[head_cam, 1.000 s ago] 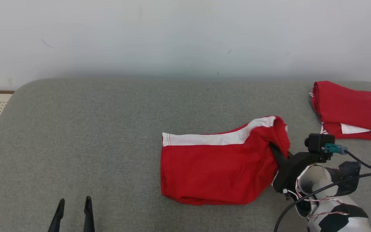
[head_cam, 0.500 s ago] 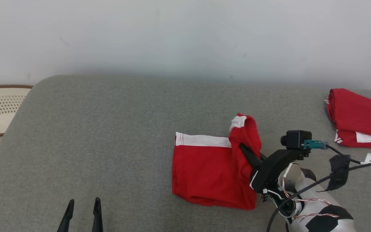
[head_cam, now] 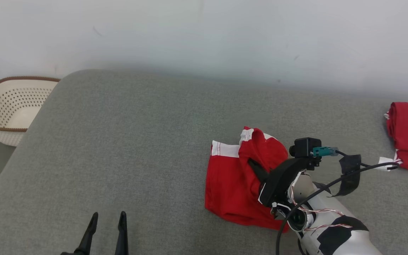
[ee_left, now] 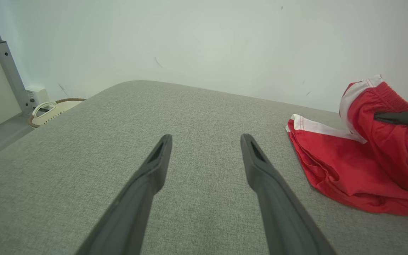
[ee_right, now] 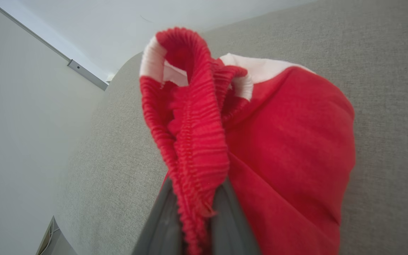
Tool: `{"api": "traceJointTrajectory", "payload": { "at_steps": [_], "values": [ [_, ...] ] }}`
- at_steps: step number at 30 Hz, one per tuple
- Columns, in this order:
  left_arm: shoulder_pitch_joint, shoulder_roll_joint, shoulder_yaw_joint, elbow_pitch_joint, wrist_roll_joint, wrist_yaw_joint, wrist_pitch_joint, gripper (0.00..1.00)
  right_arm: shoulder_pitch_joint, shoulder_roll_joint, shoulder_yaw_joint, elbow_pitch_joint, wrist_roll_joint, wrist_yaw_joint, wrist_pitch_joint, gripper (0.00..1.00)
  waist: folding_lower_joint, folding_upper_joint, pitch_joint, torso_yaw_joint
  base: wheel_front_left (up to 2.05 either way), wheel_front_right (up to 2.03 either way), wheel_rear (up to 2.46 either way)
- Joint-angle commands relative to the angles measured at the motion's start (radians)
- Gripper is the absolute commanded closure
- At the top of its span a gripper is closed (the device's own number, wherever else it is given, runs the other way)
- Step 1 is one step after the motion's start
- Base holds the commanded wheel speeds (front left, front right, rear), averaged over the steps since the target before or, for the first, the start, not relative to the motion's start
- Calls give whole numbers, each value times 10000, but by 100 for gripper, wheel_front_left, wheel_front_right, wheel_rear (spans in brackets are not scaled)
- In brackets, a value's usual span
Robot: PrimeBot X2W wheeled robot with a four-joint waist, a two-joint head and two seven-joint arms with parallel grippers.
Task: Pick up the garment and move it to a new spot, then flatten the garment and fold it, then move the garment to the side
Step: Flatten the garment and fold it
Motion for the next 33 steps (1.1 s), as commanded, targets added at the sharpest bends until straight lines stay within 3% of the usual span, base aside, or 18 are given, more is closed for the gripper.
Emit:
{"api": "traceJointTrajectory", "payload": {
  "at_steps": [1, 11, 12, 13, 14, 25, 33],
  "values": [
    [-78, -7, -83, 35, -129, 56, -40, 0, -99, 70, 35, 95, -69, 2, -21, 100, 0, 0, 136, 164, 0, 0, 0],
    [-348, -4, -443, 212, -235, 155, -40, 0, -317, 474, 261, 828, -244, 2, -189, 100, 0, 0, 336, 431, 0, 0, 0],
    [-368, -4, -454, 230, -243, 163, -40, 0, -310, 500, 326, 854, -264, 2, -198, 95, 0, 0, 336, 435, 0, 0, 0],
    [-386, -4, -451, 256, -245, 145, -40, 0, -320, 514, 389, 849, -302, 2, -266, 54, 0, 0, 333, 434, 0, 0, 0],
    [-401, -4, -449, 282, -243, 140, -40, 0, -333, 515, 419, 866, -321, 2, -373, 2, 0, 0, 330, 431, 0, 0, 0],
    [-185, -4, -169, 277, -87, 90, -40, 0, -68, 27, 712, -73, -175, 2, -1580, 0, 0, 0, 190, 150, 0, 0, 0],
    [59, -6, 105, 60, 43, 46, -40, 0, 199, -1016, 307, -866, -375, 2, -2274, 0, 0, 0, 168, -186, 0, 0, 0]
  ]
}}
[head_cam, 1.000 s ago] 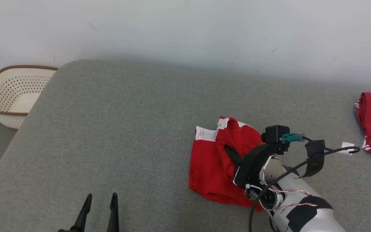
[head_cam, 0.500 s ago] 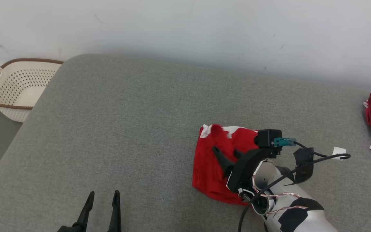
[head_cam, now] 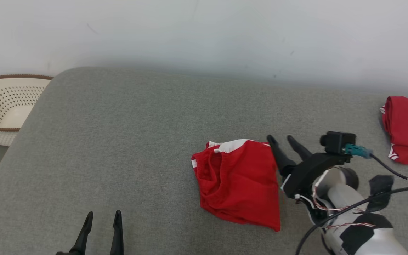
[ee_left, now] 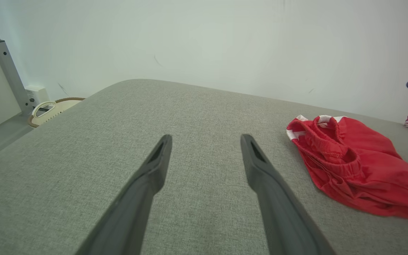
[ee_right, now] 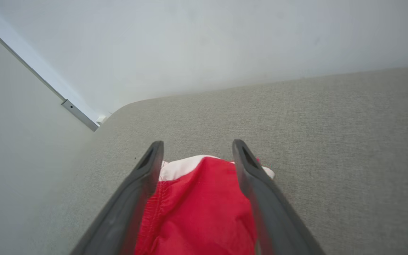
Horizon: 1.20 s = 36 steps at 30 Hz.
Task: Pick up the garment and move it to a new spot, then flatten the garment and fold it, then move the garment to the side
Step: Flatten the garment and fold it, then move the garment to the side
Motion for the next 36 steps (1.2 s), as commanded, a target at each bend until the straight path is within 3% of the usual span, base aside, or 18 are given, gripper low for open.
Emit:
{"api": "traceJointTrajectory", "payload": {
  "at_steps": [1, 6, 10, 35, 36],
  "values": [
    [241, -4, 30, -79, 56, 1, -40, 0, 150, -205, -120, -4, -120, 2, -81, 0, 0, 0, -5, -100, 0, 0, 0],
    [251, -3, 125, -193, 132, 26, -40, 0, 410, -631, -576, 249, -502, 2, -16, 0, 0, 0, 57, -203, 0, 0, 0],
    [209, -3, 130, -238, 159, 41, -40, 0, 589, -600, -728, 511, -724, 2, 244, 0, 0, 0, 143, -208, 0, 0, 0],
    [20, -3, -157, -93, -72, 103, -40, 0, 719, 442, -35, 1996, 87, 2, 2407, 0, 0, 0, 340, 417, 0, 0, 0],
    [23, -3, -170, -90, -75, 115, -40, 0, 729, 469, 57, 1956, 147, 2, 2475, 72, 0, 0, 342, 423, 0, 0, 0]
  ]
}}
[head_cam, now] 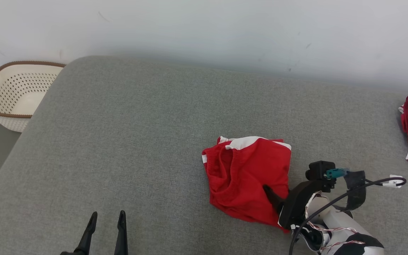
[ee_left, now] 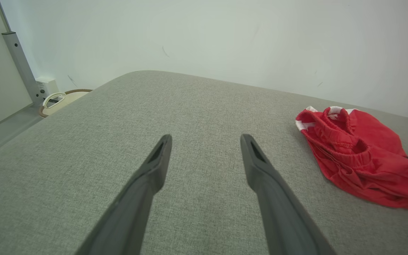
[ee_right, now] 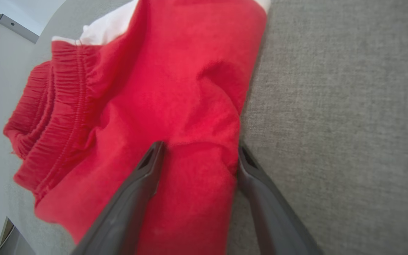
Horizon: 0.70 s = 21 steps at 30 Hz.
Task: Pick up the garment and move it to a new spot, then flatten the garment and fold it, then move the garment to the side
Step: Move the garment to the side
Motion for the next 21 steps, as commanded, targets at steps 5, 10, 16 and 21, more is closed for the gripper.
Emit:
{"api": "traceJointTrajectory", "payload": {
  "at_steps": [5, 10, 16, 21],
  "values": [
    [15, -1, 84, 44, -123, 68, -40, 0, -4, -150, 438, -31, -8, 0, -138, 100, 2, 0, -44, -75, 0, 0, 0],
    [72, -3, 176, -10, -127, 55, -40, 0, -539, -840, 1132, -160, -644, -3, -663, 100, 2, 0, -75, -438, 0, 0, 0],
    [-43, -1, 150, -109, -93, 82, -40, 0, -1413, -1785, 1769, -503, -1125, -3, -858, 100, 2, 0, 194, -995, 0, 0, 0],
    [-228, -1, 157, -241, 46, 88, -40, 0, -2178, -2604, 2208, -828, -1256, -3, -809, 100, 2, 0, 587, -1437, 0, 0, 0]
  ]
}}
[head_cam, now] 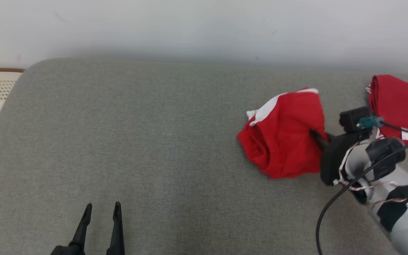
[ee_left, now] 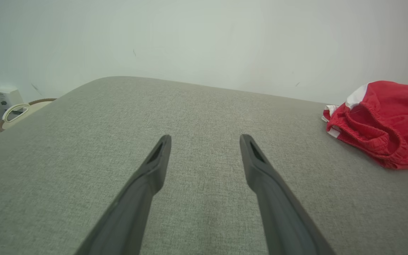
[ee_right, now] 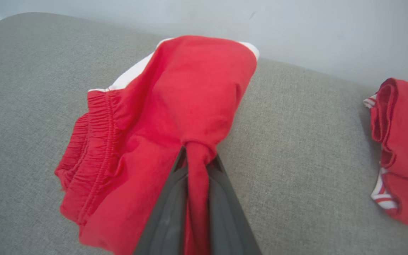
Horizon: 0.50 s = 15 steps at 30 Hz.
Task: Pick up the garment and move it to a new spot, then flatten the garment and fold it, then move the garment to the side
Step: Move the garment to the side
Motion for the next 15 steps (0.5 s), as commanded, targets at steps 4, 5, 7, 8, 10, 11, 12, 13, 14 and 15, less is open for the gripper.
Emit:
{"api": "traceJointTrajectory", "payload": {
  "at_steps": [4, 5, 7, 8, 10, 11, 12, 13, 14, 15],
  "values": [
    [-282, -5, -8, -138, 120, -1, -38, 0, -751, -729, 333, -225, -115, -9, 26, 100, -1, -1, 698, -577, 0, 0, 0],
    [-334, -3, -11, -150, 163, -20, -38, 0, -896, -878, 423, -282, -130, -9, 47, 100, -1, -1, 803, -633, 0, 0, 0],
    [-436, 1, 22, -255, 219, -6, -38, 0, -1242, -1158, 586, -375, -132, -9, 86, 100, -1, -1, 1012, -753, 0, 0, 0],
    [-510, 0, 32, -298, 264, -14, -37, 0, -1430, -1308, 650, -390, -127, -9, 80, 100, -1, -1, 1105, -801, 0, 0, 0],
    [-626, 3, 105, -385, 357, -51, -37, 0, -1767, -1584, 806, -411, -149, -9, 76, 100, -1, -1, 1286, -906, 0, 0, 0],
    [-646, 19, 156, -422, 410, -71, -38, 0, -1914, -1712, 891, -400, -124, -9, 109, 100, -1, -1, 1377, -955, 0, 0, 0],
    [-646, 19, 156, -422, 410, -71, -38, 0, -1914, -1712, 891, -400, -124, -9, 109, 100, -1, -1, 1377, -955, 0, 0, 0],
    [-671, 32, 196, -445, 463, -66, -38, 0, -2066, -1833, 978, -388, -97, -9, 118, 100, -1, -1, 1466, -992, 0, 0, 0],
    [-780, 57, 262, -549, 579, -102, -38, 0, -2423, -2105, 1192, -334, -133, -9, 168, 100, -1, -1, 1651, -1053, 0, 0, 0],
    [-819, 68, 280, -617, 626, -118, -38, 0, -2574, -2211, 1273, -307, -97, -9, 162, 100, -1, -1, 1731, -1075, 0, 0, 0]
  ]
}}
